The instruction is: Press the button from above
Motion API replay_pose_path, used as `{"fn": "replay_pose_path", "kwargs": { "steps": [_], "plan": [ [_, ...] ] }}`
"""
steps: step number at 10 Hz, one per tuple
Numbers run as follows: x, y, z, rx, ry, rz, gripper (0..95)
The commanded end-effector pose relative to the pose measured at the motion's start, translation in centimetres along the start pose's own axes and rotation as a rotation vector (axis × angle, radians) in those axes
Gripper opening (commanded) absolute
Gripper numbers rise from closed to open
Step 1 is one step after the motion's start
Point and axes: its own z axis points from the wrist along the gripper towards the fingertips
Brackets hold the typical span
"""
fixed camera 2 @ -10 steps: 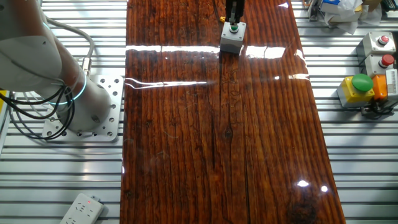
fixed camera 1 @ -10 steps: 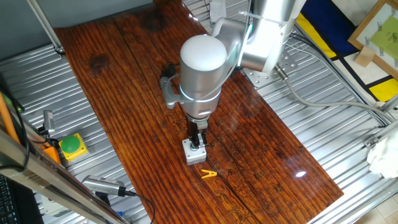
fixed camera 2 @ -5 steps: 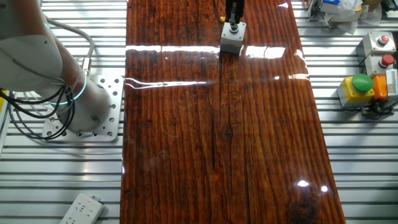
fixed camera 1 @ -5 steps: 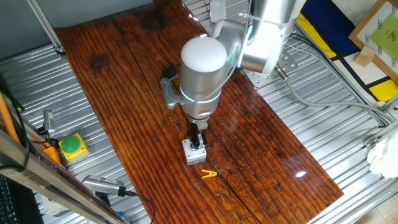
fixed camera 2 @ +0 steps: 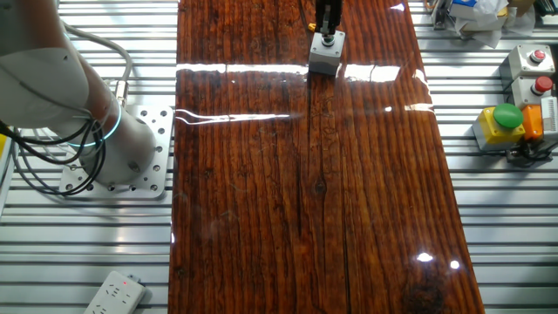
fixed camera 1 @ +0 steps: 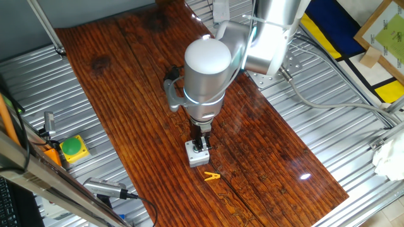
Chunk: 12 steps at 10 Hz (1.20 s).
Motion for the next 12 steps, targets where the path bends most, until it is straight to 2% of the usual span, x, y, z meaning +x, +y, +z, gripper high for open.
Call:
{"fn": "replay_pose_path", "kwargs": {
  "steps": [1,12],
  "plan": [
    [0.02,-0.06,0.04,0.001,-0.003,0.0,0.0],
    [-0.02,-0.18,0.04,0.002,-0.005,-0.014,0.0]
  ]
}}
